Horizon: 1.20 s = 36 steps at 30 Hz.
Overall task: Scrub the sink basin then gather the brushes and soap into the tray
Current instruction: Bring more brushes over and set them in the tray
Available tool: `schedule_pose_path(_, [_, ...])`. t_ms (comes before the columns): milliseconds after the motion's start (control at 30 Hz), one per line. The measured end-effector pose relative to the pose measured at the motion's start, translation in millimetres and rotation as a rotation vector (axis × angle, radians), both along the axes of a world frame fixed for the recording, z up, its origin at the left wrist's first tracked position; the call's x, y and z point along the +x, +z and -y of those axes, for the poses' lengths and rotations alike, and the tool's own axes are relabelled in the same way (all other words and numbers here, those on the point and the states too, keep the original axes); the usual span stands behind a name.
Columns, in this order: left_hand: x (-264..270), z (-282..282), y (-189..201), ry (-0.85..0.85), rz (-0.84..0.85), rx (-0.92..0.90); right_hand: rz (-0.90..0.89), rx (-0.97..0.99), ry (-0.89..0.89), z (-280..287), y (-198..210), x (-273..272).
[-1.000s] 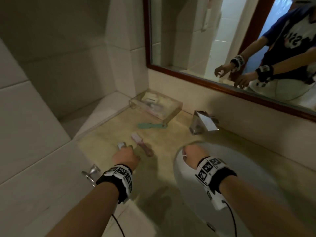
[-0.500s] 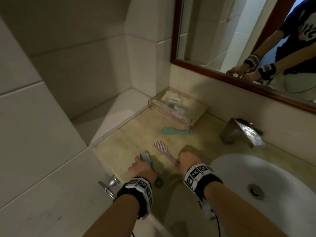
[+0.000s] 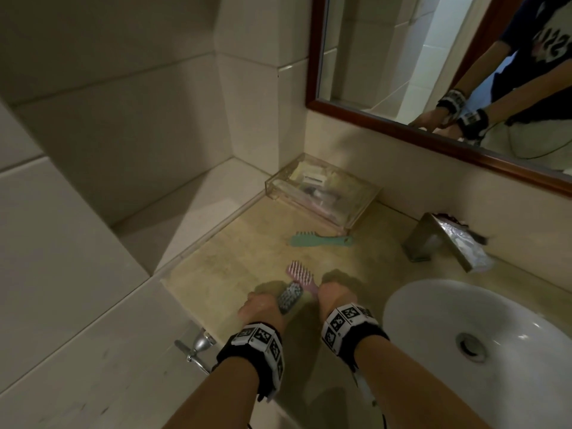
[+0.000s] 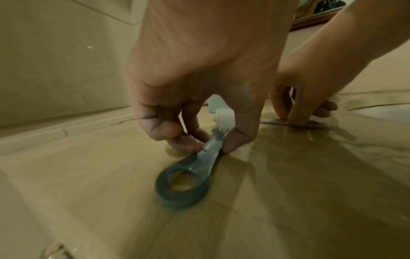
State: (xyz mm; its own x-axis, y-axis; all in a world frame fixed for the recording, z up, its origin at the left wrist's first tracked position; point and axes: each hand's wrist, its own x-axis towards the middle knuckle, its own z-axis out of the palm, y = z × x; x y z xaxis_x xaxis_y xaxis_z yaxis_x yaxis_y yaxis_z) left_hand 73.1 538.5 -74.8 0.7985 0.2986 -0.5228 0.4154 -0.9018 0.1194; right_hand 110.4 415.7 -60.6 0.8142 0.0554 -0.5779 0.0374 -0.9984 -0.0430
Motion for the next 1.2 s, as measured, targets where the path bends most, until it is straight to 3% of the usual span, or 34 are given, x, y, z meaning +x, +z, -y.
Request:
schedule_pose_path(200, [9.2, -4.8, 9.6, -0.009, 0.101, -0.148, 0.001, 0.017, -0.073, 20.1, 1.2, 0.9])
schedule_pose_path(300, [13.4, -1.6, 14.7, 0.001, 0.072, -0.169, 0.035, 0.045, -0.134, 34.0, 2.3, -1.7])
schedule_pose_path(567, [24.4, 44.3, 32.6, -0.083, 0.079, -0.25, 0.069, 0.135, -0.289, 100.5, 32.5, -16.2])
schedule_pose_path(833, [11.0, 158.3, 25.7, -0.334, -0.137, -0.41, 0.022, 0.069, -0.521, 207.8, 48.7, -80.6])
schedule_pose_path(933, [-5.7, 212.9, 23.5, -0.493, -0.172, -0.4, 0.029, 0.161, -0.679, 255.2, 51.9, -116.0])
schedule_pose_path(1067, [-32.0, 295.7, 27.0, -0.605, -0.107, -0.449, 0.091, 0.099, -0.863, 330.2, 51.6, -170.3])
schedule_pose_path(1200, [-59.0, 383.2, 33.1, -0.655, -0.008, -0.551, 0.123, 0.063, -0.89, 409.5, 54.2, -219.3])
